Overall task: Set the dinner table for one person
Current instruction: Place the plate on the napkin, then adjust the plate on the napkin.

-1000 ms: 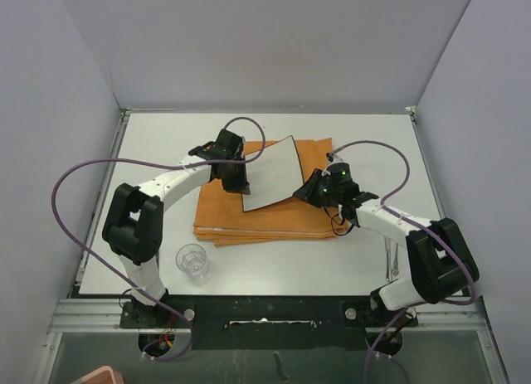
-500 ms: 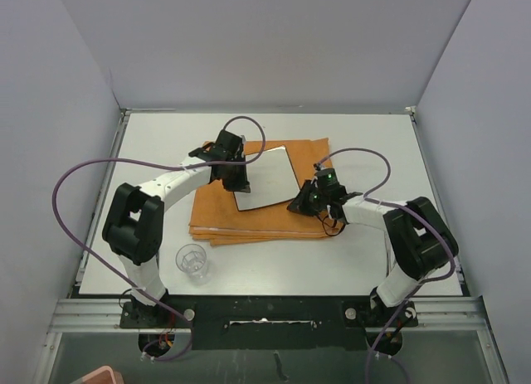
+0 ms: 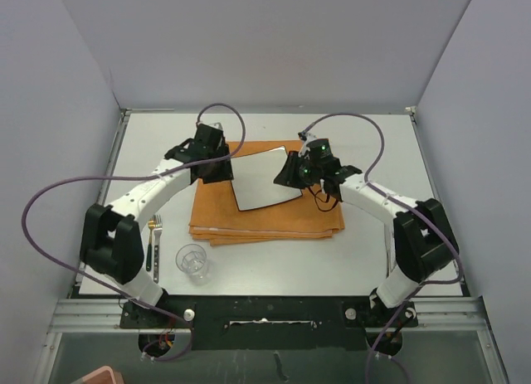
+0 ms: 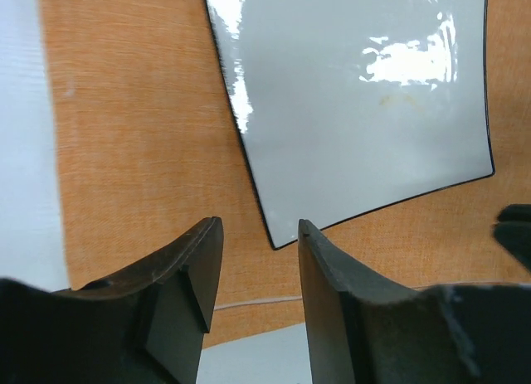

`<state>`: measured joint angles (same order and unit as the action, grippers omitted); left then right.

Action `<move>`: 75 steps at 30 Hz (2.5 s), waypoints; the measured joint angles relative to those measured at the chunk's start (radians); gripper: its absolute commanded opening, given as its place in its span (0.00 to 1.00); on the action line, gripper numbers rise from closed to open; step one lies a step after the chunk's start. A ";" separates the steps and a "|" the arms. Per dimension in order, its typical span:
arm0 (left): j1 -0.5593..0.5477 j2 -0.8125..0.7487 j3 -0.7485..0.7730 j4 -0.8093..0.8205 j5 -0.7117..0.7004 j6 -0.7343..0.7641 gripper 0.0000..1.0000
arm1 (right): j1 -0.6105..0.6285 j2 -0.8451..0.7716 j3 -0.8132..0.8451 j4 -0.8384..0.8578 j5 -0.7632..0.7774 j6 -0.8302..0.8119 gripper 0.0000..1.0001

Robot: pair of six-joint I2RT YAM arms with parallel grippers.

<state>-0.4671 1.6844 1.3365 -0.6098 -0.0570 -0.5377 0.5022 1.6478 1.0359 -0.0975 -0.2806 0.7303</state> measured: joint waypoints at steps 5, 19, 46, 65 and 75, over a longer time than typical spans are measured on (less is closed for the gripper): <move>0.075 -0.143 -0.046 -0.014 -0.060 -0.017 0.47 | -0.031 -0.092 0.124 -0.055 0.001 -0.096 0.29; 0.187 -0.187 -0.223 0.016 0.056 -0.114 0.48 | -0.202 -0.170 0.100 -0.125 -0.053 -0.177 0.38; 0.196 0.135 -0.351 0.523 0.370 -0.477 0.48 | -0.248 0.003 0.061 -0.131 -0.099 -0.198 0.40; 0.167 0.215 -0.325 0.642 0.412 -0.563 0.11 | -0.248 0.143 0.061 -0.112 -0.142 -0.202 0.38; 0.159 0.228 -0.298 0.641 0.429 -0.555 0.02 | -0.252 0.209 0.053 -0.095 -0.159 -0.204 0.31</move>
<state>-0.3084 1.9125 1.0386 0.0315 0.3717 -1.0927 0.2501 1.8568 1.0885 -0.1928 -0.4393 0.5266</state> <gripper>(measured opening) 0.106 0.366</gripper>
